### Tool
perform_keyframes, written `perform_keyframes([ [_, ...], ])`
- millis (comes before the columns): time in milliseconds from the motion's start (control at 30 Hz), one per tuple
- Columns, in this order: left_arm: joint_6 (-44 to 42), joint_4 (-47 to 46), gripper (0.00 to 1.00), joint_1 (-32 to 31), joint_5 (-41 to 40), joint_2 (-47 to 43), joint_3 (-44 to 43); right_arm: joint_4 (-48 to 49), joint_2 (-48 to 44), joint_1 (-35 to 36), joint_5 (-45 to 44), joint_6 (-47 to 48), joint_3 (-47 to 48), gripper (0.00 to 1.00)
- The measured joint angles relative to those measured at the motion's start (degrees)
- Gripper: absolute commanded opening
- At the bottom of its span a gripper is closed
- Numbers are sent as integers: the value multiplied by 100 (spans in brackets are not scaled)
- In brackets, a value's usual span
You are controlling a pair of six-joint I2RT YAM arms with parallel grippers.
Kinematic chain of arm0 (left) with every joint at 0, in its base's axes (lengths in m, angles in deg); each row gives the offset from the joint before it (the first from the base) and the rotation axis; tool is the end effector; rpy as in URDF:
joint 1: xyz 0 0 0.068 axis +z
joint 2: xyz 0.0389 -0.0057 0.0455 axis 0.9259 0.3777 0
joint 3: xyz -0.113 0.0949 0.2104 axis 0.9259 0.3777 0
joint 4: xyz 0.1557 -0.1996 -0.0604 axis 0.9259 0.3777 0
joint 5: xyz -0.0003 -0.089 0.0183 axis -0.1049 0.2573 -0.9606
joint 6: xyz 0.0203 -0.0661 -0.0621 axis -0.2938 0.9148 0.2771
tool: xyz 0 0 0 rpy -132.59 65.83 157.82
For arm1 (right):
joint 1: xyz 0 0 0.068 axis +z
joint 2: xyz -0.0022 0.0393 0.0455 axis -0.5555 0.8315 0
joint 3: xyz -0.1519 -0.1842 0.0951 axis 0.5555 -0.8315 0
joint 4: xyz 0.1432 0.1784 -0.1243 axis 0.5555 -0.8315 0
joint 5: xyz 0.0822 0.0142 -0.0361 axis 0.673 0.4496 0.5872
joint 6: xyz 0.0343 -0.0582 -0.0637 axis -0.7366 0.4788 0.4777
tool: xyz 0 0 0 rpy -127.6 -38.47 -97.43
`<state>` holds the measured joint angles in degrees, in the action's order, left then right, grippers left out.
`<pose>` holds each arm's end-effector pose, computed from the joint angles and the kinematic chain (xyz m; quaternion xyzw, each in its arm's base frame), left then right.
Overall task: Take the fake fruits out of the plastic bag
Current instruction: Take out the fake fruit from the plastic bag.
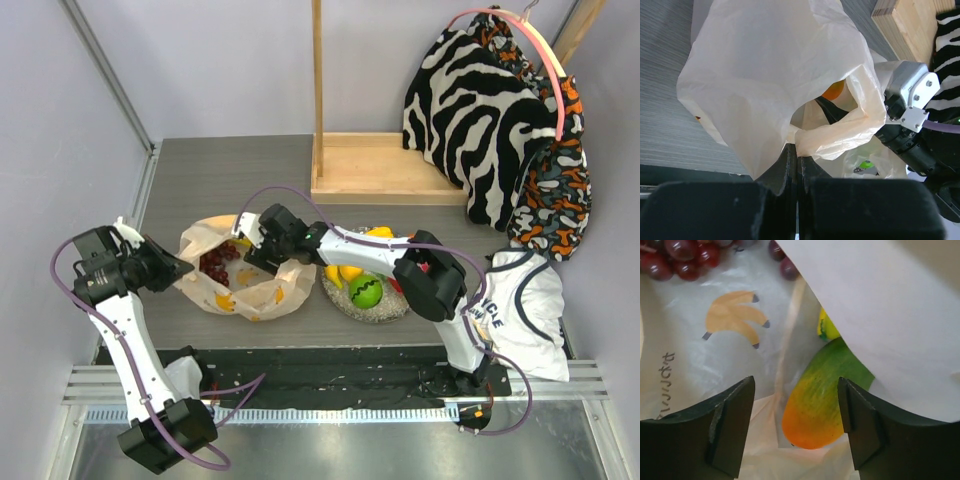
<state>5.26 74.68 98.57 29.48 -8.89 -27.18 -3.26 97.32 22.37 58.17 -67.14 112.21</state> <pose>0.1731 0.0489 0.2786 -0.3291 0.8552 -0.2542 0.3094 0.2748 0.4206 0.1580 -0.5750 0.7111 0.1583 0.3724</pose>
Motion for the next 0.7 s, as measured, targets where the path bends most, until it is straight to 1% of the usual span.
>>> perform_keyframes([
  [267, 0, -2, 0, -28, 26, 7, -37, 81, 120, 2, -765, -28, 26, 79],
  [300, 0, -4, 0, -28, 31, 9, -37, 151, 160, 9, -870, 20, 7, 77],
  [333, 0, -4, 0, -28, 35, 9, -37, 216, 188, 15, -964, 79, -20, 74],
  [367, 2, -4, 0, -28, 42, 9, -37, 267, 212, 17, -1036, 127, -44, 65],
  [467, 11, -9, 0, -31, 42, 7, -37, 400, 286, 17, -1176, 291, -81, 52],
  [600, 17, -11, 0, -33, 42, 7, -37, 391, 256, 11, -979, 289, -81, 43],
  [700, 20, -13, 0, -33, 42, 7, -37, 181, 66, -20, -345, 153, -87, 42],
])
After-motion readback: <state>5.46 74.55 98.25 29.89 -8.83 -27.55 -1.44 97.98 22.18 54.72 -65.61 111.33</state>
